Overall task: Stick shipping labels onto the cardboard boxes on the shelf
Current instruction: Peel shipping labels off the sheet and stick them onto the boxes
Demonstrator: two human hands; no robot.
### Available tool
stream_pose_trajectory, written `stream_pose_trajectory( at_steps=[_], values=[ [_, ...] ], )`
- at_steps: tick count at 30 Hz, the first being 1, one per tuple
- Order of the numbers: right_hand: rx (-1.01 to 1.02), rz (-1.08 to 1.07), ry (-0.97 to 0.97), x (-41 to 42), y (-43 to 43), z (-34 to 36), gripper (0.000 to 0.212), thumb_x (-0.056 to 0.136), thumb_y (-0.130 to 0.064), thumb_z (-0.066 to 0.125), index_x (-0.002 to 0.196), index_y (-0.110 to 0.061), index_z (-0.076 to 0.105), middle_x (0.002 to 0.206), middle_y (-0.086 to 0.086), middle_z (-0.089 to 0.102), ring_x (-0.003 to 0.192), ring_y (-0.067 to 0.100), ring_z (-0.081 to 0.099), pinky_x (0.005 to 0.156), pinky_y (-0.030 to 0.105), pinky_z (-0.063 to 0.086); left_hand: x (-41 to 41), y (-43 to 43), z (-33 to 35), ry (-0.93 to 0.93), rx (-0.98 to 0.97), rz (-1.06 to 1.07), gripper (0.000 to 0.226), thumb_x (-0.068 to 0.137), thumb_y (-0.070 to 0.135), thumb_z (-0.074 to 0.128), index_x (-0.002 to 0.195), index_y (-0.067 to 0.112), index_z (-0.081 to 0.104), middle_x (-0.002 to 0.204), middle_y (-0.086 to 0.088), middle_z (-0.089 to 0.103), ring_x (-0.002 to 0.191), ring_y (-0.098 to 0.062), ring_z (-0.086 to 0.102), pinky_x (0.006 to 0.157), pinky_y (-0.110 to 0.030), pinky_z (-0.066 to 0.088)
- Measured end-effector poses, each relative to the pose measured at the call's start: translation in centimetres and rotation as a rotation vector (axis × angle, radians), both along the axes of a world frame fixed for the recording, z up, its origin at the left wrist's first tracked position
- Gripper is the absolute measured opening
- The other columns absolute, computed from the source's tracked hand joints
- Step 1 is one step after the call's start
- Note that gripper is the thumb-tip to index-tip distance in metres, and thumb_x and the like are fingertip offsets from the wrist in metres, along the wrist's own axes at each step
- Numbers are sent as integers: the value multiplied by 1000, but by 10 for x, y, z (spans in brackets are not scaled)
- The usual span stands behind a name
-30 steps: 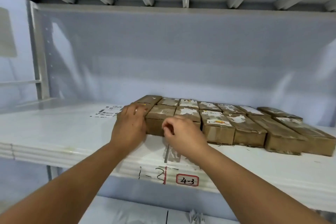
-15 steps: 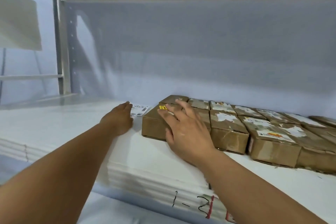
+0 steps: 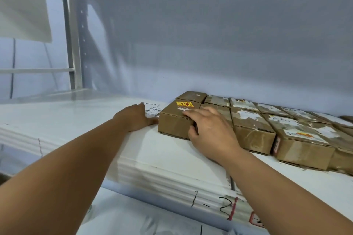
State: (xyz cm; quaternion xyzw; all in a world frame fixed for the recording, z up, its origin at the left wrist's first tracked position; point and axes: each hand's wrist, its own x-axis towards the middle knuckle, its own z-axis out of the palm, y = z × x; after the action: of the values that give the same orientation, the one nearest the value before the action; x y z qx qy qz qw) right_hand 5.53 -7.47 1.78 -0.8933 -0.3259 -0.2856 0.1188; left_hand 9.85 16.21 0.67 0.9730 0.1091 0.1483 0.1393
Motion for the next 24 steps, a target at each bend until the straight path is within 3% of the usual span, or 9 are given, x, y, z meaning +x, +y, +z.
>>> stream_pose_trajectory(
  at_steps=[3,7,9,14,16,19,24],
  values=[
    [-13,-6,18,-1,-1,0,50,91,-21,42,141,-30,41,142,-13,45,129,15,34,108,30,27,-2,-1,0,-27,-26,58,66,76,67,55,114,14,46,111,-3,54,105,-24,52,79,-33,41],
    [-22,6,33,-1,-2,1,50,92,-21,43,140,-30,41,141,-13,46,127,15,36,107,29,29,-5,-1,-1,-62,180,144,44,89,53,45,111,17,58,118,-4,57,108,-25,53,82,-33,43],
    [-13,5,33,0,-3,3,49,91,-20,43,139,-31,43,139,-13,48,126,14,37,105,28,30,-8,-3,0,-30,192,137,49,89,58,41,113,19,59,121,-3,55,110,-26,52,85,-34,43],
    [-21,-7,45,-1,-3,4,49,91,-21,43,139,-32,43,138,-13,48,126,13,36,102,27,29,-4,2,-9,108,91,76,83,69,79,25,132,29,45,136,-6,38,129,-29,26,107,-44,28],
    [-24,-8,45,-2,-4,4,49,91,-22,43,139,-32,42,139,-13,47,126,13,35,103,28,29,-4,2,-9,96,-34,103,83,74,77,36,139,25,33,148,-9,25,140,-29,15,111,-44,22],
    [-26,-9,52,-3,-4,3,50,91,-22,42,140,-32,40,140,-13,45,126,13,34,105,29,29,-1,-1,-3,85,-139,168,80,85,69,38,146,20,22,148,-15,29,137,-34,26,108,-43,26],
    [-27,-15,45,-3,-2,3,50,90,-22,42,140,-33,40,140,-13,45,124,13,36,106,31,31,18,-6,9,86,-197,396,71,90,61,37,137,7,34,139,-17,38,130,-33,33,103,-39,29]
  ],
)
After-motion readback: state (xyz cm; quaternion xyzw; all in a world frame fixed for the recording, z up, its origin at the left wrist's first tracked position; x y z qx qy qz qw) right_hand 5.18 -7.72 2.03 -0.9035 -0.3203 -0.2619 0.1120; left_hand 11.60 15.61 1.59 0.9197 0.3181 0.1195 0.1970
